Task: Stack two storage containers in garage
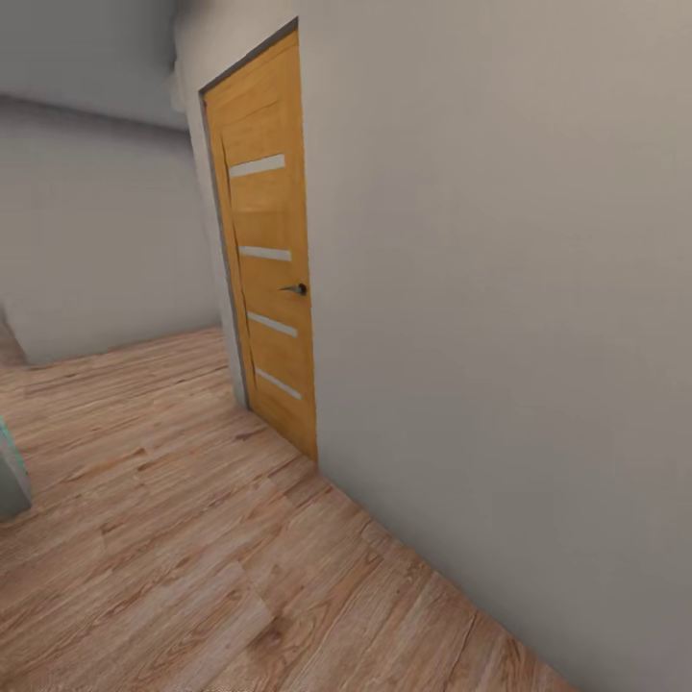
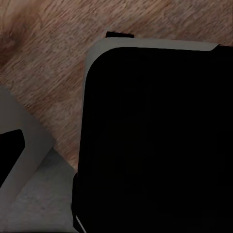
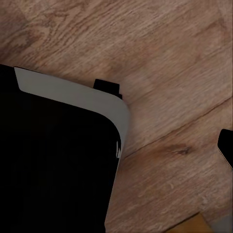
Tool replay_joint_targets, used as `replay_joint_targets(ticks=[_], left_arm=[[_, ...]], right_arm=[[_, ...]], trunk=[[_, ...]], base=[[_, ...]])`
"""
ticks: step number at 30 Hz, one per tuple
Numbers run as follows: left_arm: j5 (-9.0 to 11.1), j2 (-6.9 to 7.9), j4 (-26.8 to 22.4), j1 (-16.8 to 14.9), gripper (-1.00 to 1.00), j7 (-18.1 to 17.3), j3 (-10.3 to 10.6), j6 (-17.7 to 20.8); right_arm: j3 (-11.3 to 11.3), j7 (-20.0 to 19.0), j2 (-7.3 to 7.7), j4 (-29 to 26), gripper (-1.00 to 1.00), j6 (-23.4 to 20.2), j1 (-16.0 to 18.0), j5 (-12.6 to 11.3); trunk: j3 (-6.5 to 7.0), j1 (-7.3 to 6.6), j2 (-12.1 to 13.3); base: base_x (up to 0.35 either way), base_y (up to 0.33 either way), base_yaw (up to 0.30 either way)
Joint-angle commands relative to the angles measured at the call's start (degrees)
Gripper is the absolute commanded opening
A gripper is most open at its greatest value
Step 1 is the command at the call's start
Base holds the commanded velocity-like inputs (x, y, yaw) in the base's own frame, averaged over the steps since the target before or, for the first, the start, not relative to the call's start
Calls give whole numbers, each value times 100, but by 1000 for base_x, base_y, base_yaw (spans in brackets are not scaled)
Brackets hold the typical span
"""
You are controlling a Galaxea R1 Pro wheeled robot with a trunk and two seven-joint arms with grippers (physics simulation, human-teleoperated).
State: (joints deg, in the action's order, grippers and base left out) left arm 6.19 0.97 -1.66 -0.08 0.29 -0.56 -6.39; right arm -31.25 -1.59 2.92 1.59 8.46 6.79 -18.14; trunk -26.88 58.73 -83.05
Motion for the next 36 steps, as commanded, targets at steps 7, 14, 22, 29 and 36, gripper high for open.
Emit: replay_joint_targets(ticks=[7, 14, 22, 29, 36], left_arm=[[52, -1, -1, -1, 100, 3, -5, -11], [56, 1, -1, -1, 100, 5, -5, -11], [58, 4, -1, -1, 100, 6, -5, -13], [58, 1, -1, -1, 100, 6, -5, -13], [58, -1, -1, -1, 100, 6, -5, -12]], right_arm=[[-48, -17, -2, 17, 100, 33, 6, -51], [-48, -17, -2, 17, 100, 33, 6, -50], [-48, -17, -2, 17, 100, 33, 6, -50], [-48, -24, -2, 17, 100, 22, 6, -43], [-47, -103, -2, 17, 100, 8, 6, -33]], trunk=[[-5, 0, -3], [-5, 0, -3], [-5, 0, -3], [-5, 0, -3], [-8, 0, -3]], base=[[0, 0, 271], [0, 0, 271], [0, 0, 271], [0, 0, 271], [0, 0, 264]])
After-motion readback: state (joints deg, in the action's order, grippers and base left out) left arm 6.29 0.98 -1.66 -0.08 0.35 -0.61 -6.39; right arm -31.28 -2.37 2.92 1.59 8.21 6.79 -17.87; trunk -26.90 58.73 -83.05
